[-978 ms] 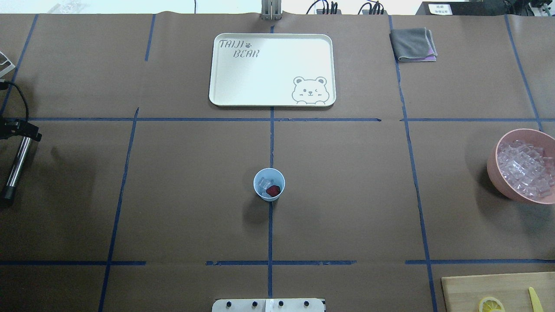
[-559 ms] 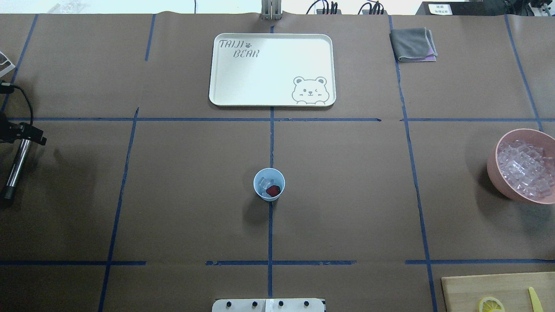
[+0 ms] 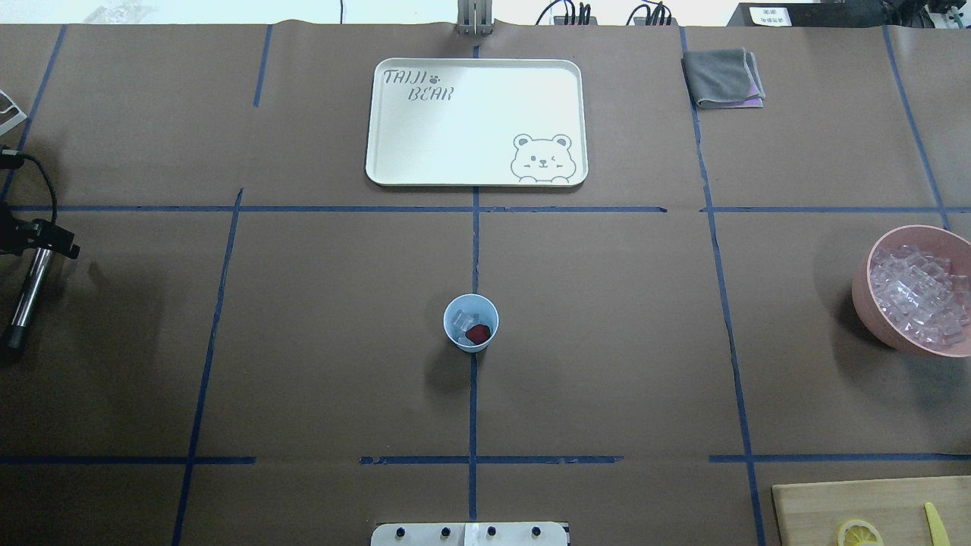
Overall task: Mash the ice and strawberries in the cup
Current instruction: 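Lower the left gripper and grasp the steel muddler upright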
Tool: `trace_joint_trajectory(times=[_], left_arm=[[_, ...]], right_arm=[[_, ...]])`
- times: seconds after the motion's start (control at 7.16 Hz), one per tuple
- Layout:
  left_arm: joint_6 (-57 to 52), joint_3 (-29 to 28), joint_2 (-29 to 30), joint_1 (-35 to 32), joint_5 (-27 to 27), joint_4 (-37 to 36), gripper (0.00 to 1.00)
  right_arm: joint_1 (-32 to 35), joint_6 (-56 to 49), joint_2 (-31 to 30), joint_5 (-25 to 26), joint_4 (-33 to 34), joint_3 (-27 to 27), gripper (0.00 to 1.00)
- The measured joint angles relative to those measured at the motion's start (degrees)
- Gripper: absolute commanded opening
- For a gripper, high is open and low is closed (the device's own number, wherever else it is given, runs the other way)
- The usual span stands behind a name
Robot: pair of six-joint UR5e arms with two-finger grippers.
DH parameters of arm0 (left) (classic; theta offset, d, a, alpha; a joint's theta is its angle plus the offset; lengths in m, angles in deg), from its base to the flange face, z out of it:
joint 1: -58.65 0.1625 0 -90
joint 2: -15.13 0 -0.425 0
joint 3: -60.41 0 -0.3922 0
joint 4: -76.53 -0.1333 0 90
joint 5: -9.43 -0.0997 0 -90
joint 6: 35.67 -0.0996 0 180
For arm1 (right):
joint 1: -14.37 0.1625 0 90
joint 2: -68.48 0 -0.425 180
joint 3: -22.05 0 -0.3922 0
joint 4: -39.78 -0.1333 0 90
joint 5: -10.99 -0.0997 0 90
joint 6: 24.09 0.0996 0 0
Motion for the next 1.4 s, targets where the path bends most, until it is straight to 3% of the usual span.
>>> trace_joint_trajectory(times=[0.28,0.42,0.56,0.7,1.4], left_arm=[[-0.27,-0.02,-0.45,0.0,-0.03,0.03,0.99],[-0.39,-0.02,-0.59,0.0,-0.03,0.03,0.87],[-0.42,-0.02,-0.66,0.0,-0.1,0.02,0.28],[-0.36,-0.01,-0.72,0.0,-0.18,-0.04,0.03],[-0.54,1.99,-0.68,-0.05,-0.01,-0.55,0.0]], right_arm=[[0.0,0.0,0.0,0.01,0.0,-0.03,0.99],[0.0,0.0,0.0,-0.01,0.0,-0.04,0.99],[0.0,0.0,0.0,-0.01,0.0,-0.04,0.99],[0.0,0.0,0.0,-0.02,0.0,-0.04,0.99],[0.0,0.0,0.0,-0.01,0.0,-0.07,0.99]])
